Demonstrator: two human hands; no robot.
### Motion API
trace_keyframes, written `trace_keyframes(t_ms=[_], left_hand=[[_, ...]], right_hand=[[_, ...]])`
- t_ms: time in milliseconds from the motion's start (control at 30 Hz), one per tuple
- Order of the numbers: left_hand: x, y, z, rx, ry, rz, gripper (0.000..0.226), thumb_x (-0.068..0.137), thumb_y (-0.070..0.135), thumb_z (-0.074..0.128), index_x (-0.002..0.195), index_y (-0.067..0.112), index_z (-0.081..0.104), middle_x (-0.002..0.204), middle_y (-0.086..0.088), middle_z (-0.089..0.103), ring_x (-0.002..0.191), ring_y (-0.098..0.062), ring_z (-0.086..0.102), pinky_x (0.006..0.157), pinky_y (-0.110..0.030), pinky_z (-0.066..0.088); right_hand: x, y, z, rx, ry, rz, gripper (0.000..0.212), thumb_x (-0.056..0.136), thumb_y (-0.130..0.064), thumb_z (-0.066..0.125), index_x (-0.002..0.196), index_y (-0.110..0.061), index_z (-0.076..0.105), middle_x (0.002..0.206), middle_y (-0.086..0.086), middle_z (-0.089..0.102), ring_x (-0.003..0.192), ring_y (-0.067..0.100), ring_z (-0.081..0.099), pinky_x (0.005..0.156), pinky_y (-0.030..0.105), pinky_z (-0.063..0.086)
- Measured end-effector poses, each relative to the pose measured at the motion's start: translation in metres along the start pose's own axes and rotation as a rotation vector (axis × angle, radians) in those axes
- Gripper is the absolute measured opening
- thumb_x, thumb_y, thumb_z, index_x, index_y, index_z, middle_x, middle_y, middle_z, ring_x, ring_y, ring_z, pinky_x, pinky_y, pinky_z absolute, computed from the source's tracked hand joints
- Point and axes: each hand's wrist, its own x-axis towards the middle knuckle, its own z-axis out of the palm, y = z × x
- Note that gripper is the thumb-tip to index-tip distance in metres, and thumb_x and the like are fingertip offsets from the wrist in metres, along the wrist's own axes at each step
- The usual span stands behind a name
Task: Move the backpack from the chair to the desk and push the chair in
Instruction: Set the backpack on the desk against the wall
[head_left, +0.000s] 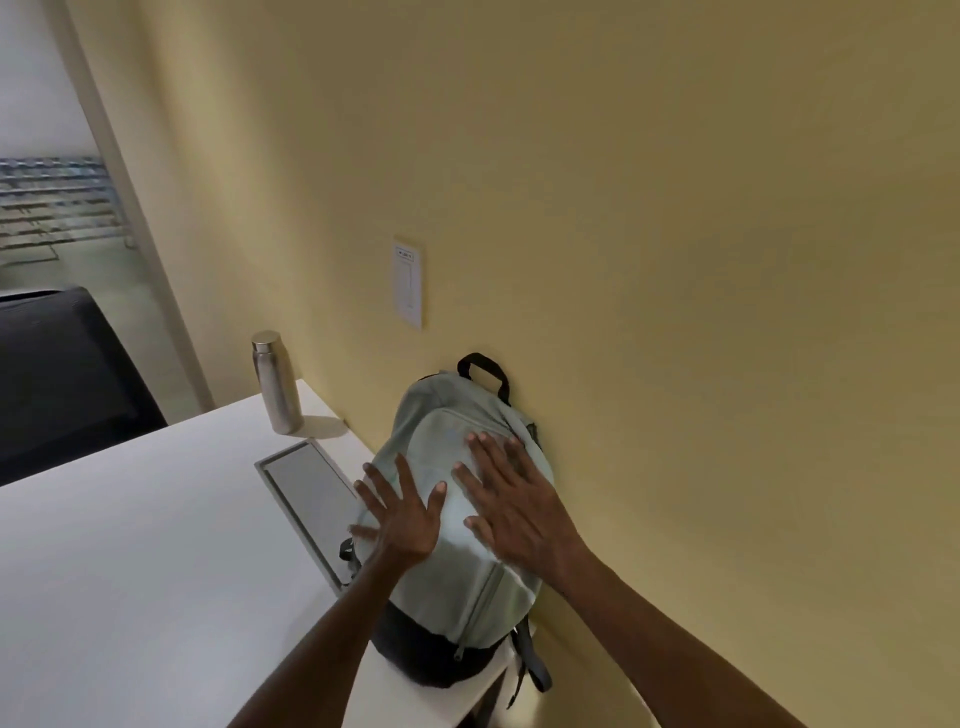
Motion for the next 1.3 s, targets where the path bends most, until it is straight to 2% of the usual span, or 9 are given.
trace_keyframes(t_ms=[100,233,433,600,667,900,1067,1200,1300], left_hand=[[0.013,0.006,-0.003,0.021,-0.068,0.035,0.076,0.096,0.062,0.022,0.15,0.032,-0.022,0.157,-0.007,-0.036,0.146,-0.037,-0.027,0.11,-0.076,-0.003],[0.019,0.0,-0.011,0.012,-0.137,0.079,0.072,0.097,0.062,0.018,0.15,0.035,-0.023,0.156,-0.004,-0.038,0.146,-0.035,-0.029,0.112,-0.074,-0.004],[0.009,-0.02,-0.022,0.05,-0.128,0.161,0.073,0.096,0.062,0.013,0.152,0.028,-0.021,0.157,-0.005,-0.037,0.144,-0.032,-0.032,0.116,-0.068,-0.007],[-0.014,-0.022,-0.033,0.076,-0.05,0.223,0.077,0.099,0.058,0.015,0.154,0.014,-0.016,0.163,-0.007,-0.023,0.15,-0.029,-0.017,0.12,-0.057,0.001],[-0.028,-0.022,-0.036,0.066,-0.037,0.242,0.077,0.1,0.056,0.018,0.154,0.012,-0.015,0.163,-0.008,-0.019,0.151,-0.028,-0.014,0.12,-0.055,0.002],[-0.086,-0.01,-0.04,0.122,0.017,0.237,0.072,0.103,0.047,0.026,0.155,0.01,-0.007,0.165,-0.009,-0.011,0.152,-0.031,-0.006,0.121,-0.057,0.007],[-0.134,0.008,-0.032,0.152,0.055,0.218,0.072,0.103,0.045,0.027,0.155,0.006,-0.005,0.165,-0.012,-0.01,0.152,-0.03,-0.006,0.122,-0.054,0.007],[-0.183,0.027,-0.021,0.172,0.09,0.23,0.071,0.103,0.046,0.024,0.155,0.006,-0.005,0.165,-0.012,-0.01,0.152,-0.026,-0.009,0.123,-0.05,0.004],[-0.222,0.037,-0.011,0.228,0.114,0.261,0.07,0.104,0.044,0.024,0.155,0.006,-0.005,0.164,-0.011,-0.011,0.152,-0.025,-0.01,0.124,-0.048,0.002]], right_hand=[[-0.007,0.019,0.002,-0.071,-0.054,0.006,0.068,0.099,-0.048,0.042,0.153,-0.008,0.032,0.163,0.021,0.012,0.153,0.03,0.01,0.122,0.048,0.019],[-0.007,0.014,0.001,-0.015,-0.003,0.045,0.069,0.094,-0.05,0.054,0.146,-0.005,0.047,0.158,0.021,0.031,0.149,0.03,0.027,0.119,0.048,0.029],[-0.002,-0.012,-0.005,0.102,-0.028,0.169,0.07,0.1,-0.045,0.039,0.151,0.003,0.031,0.161,0.024,0.023,0.151,0.033,0.019,0.124,0.052,0.012],[-0.015,-0.028,-0.011,0.208,0.107,0.277,0.062,0.096,-0.034,0.042,0.138,0.011,0.049,0.146,0.03,0.047,0.138,0.039,0.045,0.113,0.053,0.038],[-0.025,-0.029,-0.011,0.232,0.158,0.282,0.059,0.096,-0.031,0.042,0.136,0.012,0.05,0.143,0.031,0.049,0.136,0.041,0.048,0.11,0.053,0.042],[-0.075,-0.019,-0.019,0.282,0.195,0.302,0.058,0.1,-0.028,0.032,0.142,0.011,0.043,0.15,0.03,0.04,0.142,0.042,0.038,0.115,0.054,0.036],[-0.123,-0.006,-0.027,0.31,0.205,0.318,0.053,0.099,-0.019,0.052,0.141,0.011,0.044,0.149,0.032,0.041,0.14,0.044,0.04,0.118,0.054,0.028],[-0.165,0.0,-0.035,0.335,0.144,0.321,0.057,0.105,-0.028,0.038,0.151,0.005,0.029,0.16,0.028,0.021,0.149,0.041,0.021,0.124,0.049,0.011],[-0.195,-0.004,-0.037,0.372,0.115,0.35,0.061,0.104,-0.032,0.035,0.152,0.003,0.024,0.162,0.027,0.015,0.151,0.039,0.015,0.125,0.049,0.009]])
